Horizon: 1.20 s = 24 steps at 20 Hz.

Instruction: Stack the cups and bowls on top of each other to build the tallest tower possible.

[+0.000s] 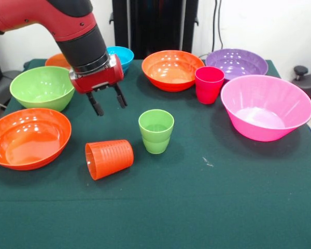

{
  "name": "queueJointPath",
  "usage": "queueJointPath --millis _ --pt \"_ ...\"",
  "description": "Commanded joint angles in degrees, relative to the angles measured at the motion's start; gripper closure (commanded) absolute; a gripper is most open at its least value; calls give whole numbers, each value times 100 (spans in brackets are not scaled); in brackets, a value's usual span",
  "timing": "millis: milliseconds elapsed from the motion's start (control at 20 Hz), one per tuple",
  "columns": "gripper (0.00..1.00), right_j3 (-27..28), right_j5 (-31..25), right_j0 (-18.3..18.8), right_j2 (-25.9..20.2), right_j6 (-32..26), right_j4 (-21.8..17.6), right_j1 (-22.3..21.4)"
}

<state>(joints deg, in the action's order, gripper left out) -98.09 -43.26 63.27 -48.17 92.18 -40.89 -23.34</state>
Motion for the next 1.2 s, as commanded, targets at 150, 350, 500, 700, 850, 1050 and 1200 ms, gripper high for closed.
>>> queueJointPath --millis 150,350,500,700,850,1050,1200 --pt "0 638 -713 -268 -154 -2302 -354 137" --pt "0 723 -766 -287 -168 -2402 -339 157" --pt "0 783 -811 -287 -192 -2503 -322 188" --pt "0 798 -828 -253 -214 -2591 -325 235" --pt "0 833 -877 -250 -228 -2634 -310 233" --pt "0 928 -992 -234 -253 -2797 -292 260" --pt "0 1030 -1070 -239 -255 -2948 -290 322"
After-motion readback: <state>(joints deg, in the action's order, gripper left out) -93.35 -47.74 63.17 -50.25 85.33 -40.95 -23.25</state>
